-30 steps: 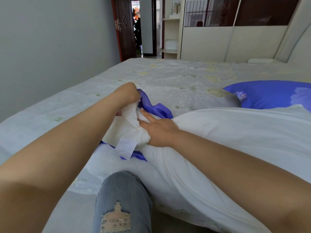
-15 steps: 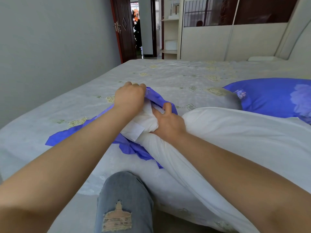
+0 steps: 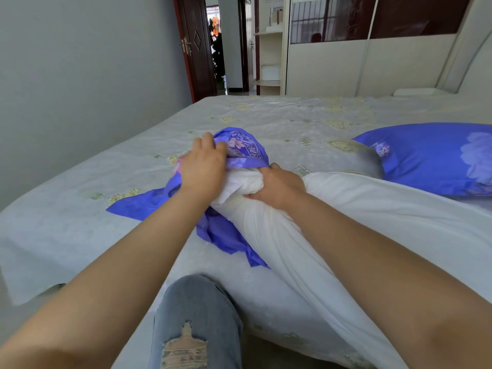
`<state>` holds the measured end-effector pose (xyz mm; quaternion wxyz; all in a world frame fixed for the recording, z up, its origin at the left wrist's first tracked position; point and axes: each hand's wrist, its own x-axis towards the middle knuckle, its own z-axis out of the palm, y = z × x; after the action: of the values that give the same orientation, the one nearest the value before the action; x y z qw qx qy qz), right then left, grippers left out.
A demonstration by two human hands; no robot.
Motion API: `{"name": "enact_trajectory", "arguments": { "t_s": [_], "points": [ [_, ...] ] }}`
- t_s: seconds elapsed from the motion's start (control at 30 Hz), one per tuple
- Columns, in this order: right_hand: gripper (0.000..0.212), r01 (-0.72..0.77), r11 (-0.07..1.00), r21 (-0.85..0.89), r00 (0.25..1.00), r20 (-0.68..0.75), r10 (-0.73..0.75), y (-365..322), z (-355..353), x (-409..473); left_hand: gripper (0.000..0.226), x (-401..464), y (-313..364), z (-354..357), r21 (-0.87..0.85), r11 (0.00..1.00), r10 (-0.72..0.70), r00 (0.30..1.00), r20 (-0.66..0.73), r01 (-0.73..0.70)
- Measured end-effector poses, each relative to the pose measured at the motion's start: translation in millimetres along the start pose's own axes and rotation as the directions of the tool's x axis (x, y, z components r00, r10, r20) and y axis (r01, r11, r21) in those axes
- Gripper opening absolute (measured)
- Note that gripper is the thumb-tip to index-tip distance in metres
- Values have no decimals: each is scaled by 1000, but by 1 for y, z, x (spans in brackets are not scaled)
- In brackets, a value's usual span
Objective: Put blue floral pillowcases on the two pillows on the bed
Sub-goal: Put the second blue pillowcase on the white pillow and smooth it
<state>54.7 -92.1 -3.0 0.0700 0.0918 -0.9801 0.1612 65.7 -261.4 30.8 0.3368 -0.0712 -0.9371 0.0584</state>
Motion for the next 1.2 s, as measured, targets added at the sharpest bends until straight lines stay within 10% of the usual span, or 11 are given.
{"name": "enact_trajectory", "arguments": {
  "t_s": [0.17, 0.3, 0.53, 0.73, 0.9, 1.07, 1.2],
  "points": [
    [72, 54, 997, -58, 998, -23, -55, 1, -2, 3, 31, 6, -30, -6, -559, 742, -403, 913, 68, 369],
    [67, 7, 993, -116, 1000, -26, -10, 2, -21, 14, 8, 4, -4, -21, -721, 568, -331, 912, 242, 397],
    [80, -137, 983, -122, 983, 105, 150, 30, -36, 29, 35, -2, -7, 8, -361, 857, -249, 909, 333, 368],
    [84, -218, 974, -62, 972, 78, 222, 44, -15, 22, 20, -9, 52, -24, -750, 276, -22, 784, 621, 602],
    [84, -222, 975, -11, 974, 48, 222, 40, -8, 14, 20, -5, 52, 5, -575, 765, -72, 925, 373, 292],
    [79, -195, 981, 12, 980, -48, 196, 16, 9, -3, 54, 23, 55, 11, -602, 770, -90, 970, 226, 212],
    [75, -149, 984, -101, 977, -168, 130, 5, 12, -25, 65, 48, 63, 15, -167, 986, 34, 967, 252, 9]
  ]
}}
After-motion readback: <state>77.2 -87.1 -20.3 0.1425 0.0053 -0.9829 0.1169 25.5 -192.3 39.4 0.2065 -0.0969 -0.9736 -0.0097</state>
